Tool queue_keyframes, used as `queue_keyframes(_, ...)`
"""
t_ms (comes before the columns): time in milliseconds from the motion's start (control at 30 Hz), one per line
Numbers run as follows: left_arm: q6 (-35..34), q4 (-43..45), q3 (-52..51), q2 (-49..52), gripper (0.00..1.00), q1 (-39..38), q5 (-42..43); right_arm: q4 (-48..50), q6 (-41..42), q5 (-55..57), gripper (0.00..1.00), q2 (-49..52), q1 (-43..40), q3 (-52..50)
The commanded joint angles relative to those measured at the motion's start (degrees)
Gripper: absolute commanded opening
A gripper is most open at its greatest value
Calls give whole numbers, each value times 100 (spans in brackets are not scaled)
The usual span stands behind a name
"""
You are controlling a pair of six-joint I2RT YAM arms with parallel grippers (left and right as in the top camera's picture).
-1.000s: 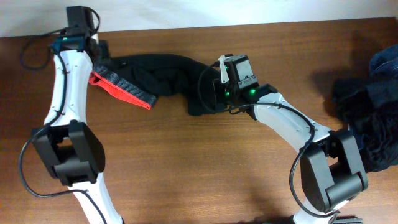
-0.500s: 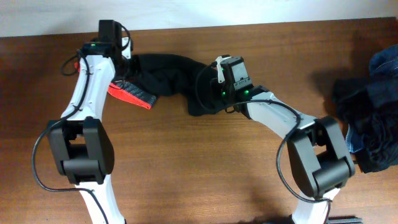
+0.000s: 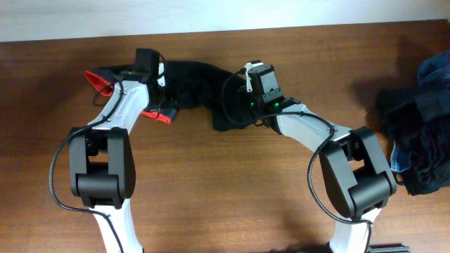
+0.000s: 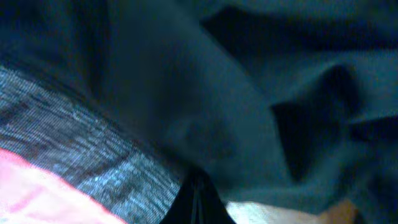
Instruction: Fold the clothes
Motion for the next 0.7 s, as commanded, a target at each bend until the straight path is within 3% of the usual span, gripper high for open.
queue_keyframes(0,-140,203,-271,-120,1,28,42,44,20,203,30,142,-48,22)
queue_keyframes(100,-138,225,-343,-120,0,42,37,61,17,358,48,216,-55,22)
queue_keyframes(200,-140,114,-363,-120,0,39,-122,61,20,354,80,293,-81,22)
queue_keyframes(300,-629,-361,-363,-120,1,42,-732,37,20,354,96,350,-136,22)
queue_keyframes(367,-922,-743,-363,-120,1,42,-1069,-13,20,354,99,350,-175,22)
queue_keyframes(533,-927,-1563,-363,-120,2,85,-1285,-125,20,350,99,348,-365,24)
queue_keyframes(667,-927,-2116,-363,-120,10,221,-1300,-302,17,308,99,280,-549,33)
